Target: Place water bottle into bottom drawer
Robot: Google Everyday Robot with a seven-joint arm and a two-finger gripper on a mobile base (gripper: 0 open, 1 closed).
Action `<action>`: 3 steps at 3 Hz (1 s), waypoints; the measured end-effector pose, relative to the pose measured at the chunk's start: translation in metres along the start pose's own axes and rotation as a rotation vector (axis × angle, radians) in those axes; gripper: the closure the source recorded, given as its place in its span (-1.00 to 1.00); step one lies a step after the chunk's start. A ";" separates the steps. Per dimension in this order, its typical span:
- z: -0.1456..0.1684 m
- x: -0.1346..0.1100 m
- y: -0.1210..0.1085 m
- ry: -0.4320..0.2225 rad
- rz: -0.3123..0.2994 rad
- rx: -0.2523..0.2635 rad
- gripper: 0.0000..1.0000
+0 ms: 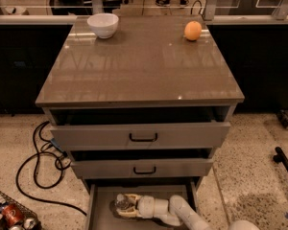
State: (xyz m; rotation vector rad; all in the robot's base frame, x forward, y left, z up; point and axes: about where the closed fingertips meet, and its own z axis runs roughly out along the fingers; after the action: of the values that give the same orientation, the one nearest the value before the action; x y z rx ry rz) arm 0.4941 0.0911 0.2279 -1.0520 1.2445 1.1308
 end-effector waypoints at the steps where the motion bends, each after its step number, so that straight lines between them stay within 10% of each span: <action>1: 0.004 0.017 0.004 -0.012 0.021 0.002 1.00; 3: 0.007 0.029 0.011 0.014 0.033 -0.001 1.00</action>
Offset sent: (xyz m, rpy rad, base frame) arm -0.0100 0.0054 -0.0351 0.0043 0.0428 -0.0147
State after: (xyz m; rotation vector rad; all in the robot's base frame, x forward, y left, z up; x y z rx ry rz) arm 0.4842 0.1012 0.1991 -1.0448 1.2766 1.1517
